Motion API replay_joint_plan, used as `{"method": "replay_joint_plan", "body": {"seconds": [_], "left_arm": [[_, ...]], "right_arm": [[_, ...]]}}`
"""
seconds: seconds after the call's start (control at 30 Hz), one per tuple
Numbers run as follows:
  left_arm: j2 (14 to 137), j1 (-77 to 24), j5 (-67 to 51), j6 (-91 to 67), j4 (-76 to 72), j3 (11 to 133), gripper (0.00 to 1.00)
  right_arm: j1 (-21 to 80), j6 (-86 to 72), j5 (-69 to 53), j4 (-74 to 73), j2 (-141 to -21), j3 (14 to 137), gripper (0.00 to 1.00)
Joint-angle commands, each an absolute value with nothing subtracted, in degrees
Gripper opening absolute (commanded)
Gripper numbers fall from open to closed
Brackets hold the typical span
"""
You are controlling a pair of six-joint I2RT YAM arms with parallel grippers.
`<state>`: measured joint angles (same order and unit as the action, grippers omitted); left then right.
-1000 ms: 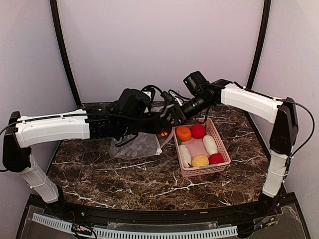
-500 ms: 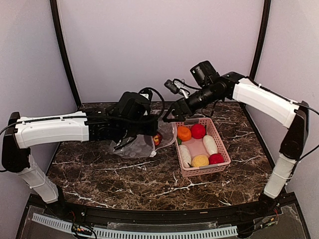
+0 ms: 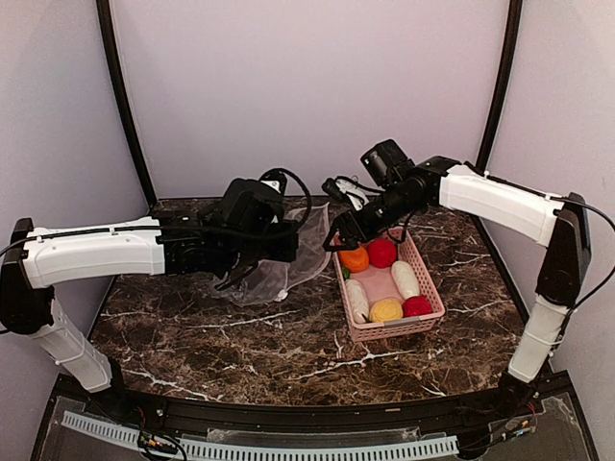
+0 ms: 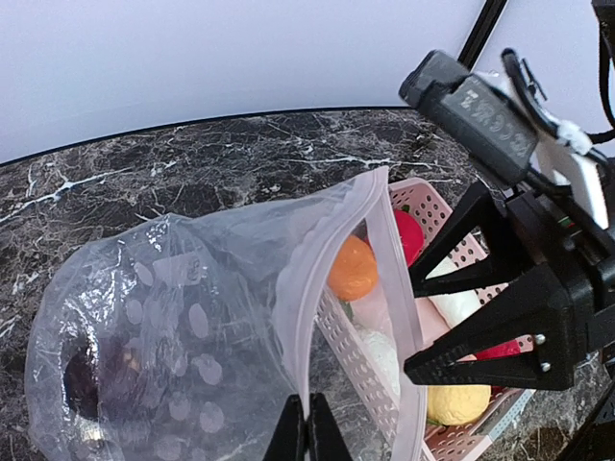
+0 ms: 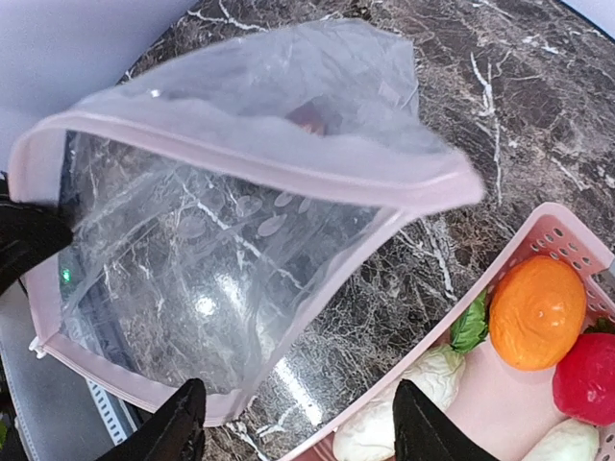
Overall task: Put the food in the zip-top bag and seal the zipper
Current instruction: Adjust the zipper food storage bag at the center of the board.
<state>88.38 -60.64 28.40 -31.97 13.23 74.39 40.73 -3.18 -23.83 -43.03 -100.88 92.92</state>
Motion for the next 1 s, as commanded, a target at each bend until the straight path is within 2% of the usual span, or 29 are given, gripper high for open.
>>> {"method": "replay_joint_plan", "body": {"seconds": [0.0,0.03,0.07,0.2,0.43,0.53,0.7,0.83,0.97], "left_arm": [[87.70,-60.73,28.99,-31.53,11.69,74.27,0.01],[87.79,-60.73,29.00,-31.42,11.76,74.44,0.01],[87.87,-60.78,29.09,-31.40,11.81,74.58,0.01],[87.67,-60.73,31.07,-30.83,13.66,74.95,0.01],[85.44,-60.75,37.72,-30.73,15.70,73.20,0.01],[84.26,-60.73,42.85,-30.58,18.88,73.70,0.01],[80.80,-60.66,50.70,-25.71,20.87,73.22,0.01],[78.38,-60.64,52.07,-23.20,20.54,73.81,0.01],[78.90,-60.64,48.82,-20.73,22.22,75.97,0.01]], "right_arm": [[41.34,-5.41,-26.65,-42.25,-102.94,94.49,0.61],[41.31,-5.35,-27.55,-42.38,-103.69,95.01,0.57],[41.30,-5.28,-28.15,-42.57,-104.46,95.80,0.49],[41.30,-3.75,-28.42,-45.28,-107.14,100.53,0.00],[41.44,-0.36,-27.72,-48.53,-106.44,109.25,0.00],[41.22,-0.35,-23.87,-49.37,-106.87,108.22,0.00],[42.18,-0.47,-29.27,-49.17,-107.00,106.46,0.00],[42.62,-0.35,-26.58,-49.47,-106.53,109.65,0.00],[42.62,0.84,-30.31,-49.39,-105.72,110.92,0.00]]}}
